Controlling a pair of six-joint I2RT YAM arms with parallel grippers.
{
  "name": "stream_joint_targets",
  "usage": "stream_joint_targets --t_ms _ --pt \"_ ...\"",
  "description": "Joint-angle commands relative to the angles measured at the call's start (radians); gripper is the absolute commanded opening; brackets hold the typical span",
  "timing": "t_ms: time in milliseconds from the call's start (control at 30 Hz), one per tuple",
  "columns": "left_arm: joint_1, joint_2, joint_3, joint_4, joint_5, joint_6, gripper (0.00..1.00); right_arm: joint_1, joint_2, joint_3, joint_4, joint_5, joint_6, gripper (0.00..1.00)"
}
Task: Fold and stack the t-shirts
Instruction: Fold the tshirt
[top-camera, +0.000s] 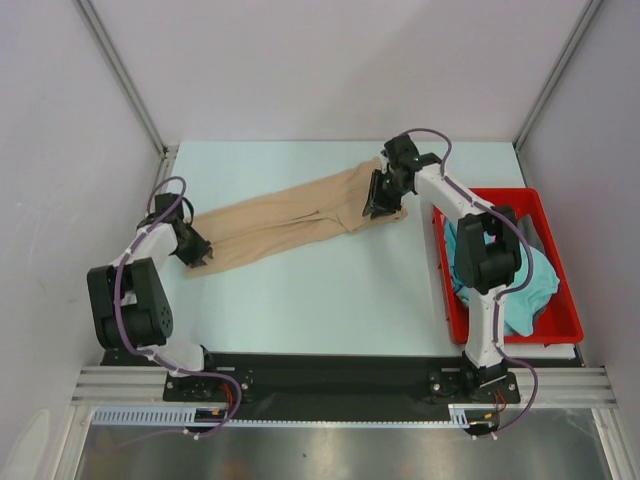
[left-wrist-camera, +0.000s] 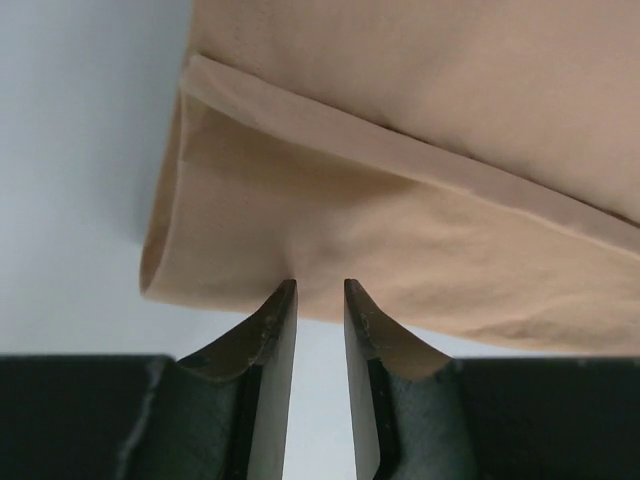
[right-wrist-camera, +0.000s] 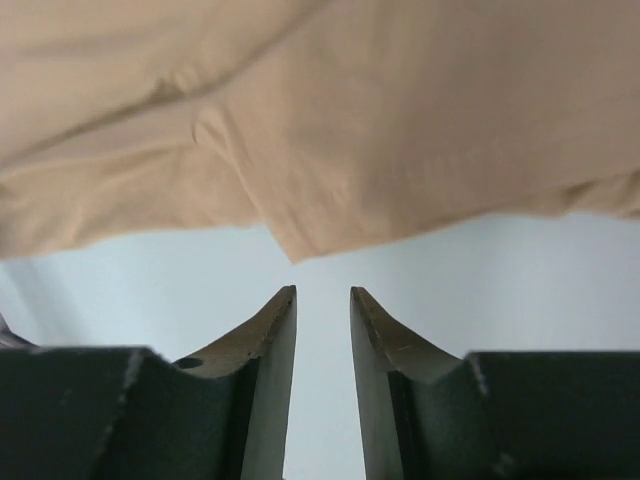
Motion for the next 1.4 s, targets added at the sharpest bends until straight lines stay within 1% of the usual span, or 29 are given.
stream_joint_targets --t_ms 0,67,133,200,300,400,533,600,700,767,867,967,1167,1367 --pt "0.035 0.041 0.026 0.044 -0.019 0.059 0.30 0.024 -0.082 -0.098 0.067 -0.042 0.004 0.31" --pt "0.043 0.060 0.029 0.046 -0.033 0.066 0.29 0.045 -0.088 -0.117 0.078 -0.065 0.001 0.28" --pt "0.043 0.090 0.032 0.036 -0.048 0.071 0.27 0.077 -0.082 -0.123 0.102 -0.073 -0.007 0.23" --pt "0.043 0.103 0.024 0.013 -0.068 0.068 0.23 0.099 -0.057 -0.116 0.137 -0.073 0.002 0.19" --pt "0.043 0.091 -0.017 0.000 -0.076 0.050 0.20 0.120 -0.001 -0.073 0.187 -0.102 0.056 0.11" --pt "0.043 0.057 -0.065 -0.011 -0.081 0.034 0.19 0.140 0.073 0.021 0.201 -0.097 0.088 0.08" --pt "0.043 -0.012 -0.121 -0.024 -0.072 0.017 0.18 0.153 0.162 0.140 0.190 -0.134 0.121 0.08" --pt "0.043 -0.070 -0.122 -0.033 -0.058 0.014 0.18 0.160 0.185 0.185 0.187 -0.143 0.136 0.08" --pt "0.043 -0.142 -0.087 -0.045 -0.049 0.014 0.20 0.173 0.204 0.185 0.205 -0.157 0.159 0.07" --pt "0.043 -0.156 -0.056 -0.054 -0.044 0.013 0.22 0.180 0.210 0.179 0.202 -0.159 0.162 0.07" --pt "0.043 -0.126 -0.002 -0.043 -0.015 0.011 0.24 0.196 0.205 0.141 0.221 -0.151 0.167 0.07" --pt "0.043 -0.037 0.033 -0.034 -0.013 0.016 0.23 0.206 0.210 0.122 0.247 -0.146 0.177 0.07" --pt "0.043 0.052 0.009 0.007 -0.032 0.023 0.22 0.225 0.259 0.136 0.279 -0.129 0.206 0.06" --pt "0.043 0.049 -0.040 0.010 -0.047 0.028 0.22 0.229 0.297 0.157 0.282 -0.087 0.200 0.06"
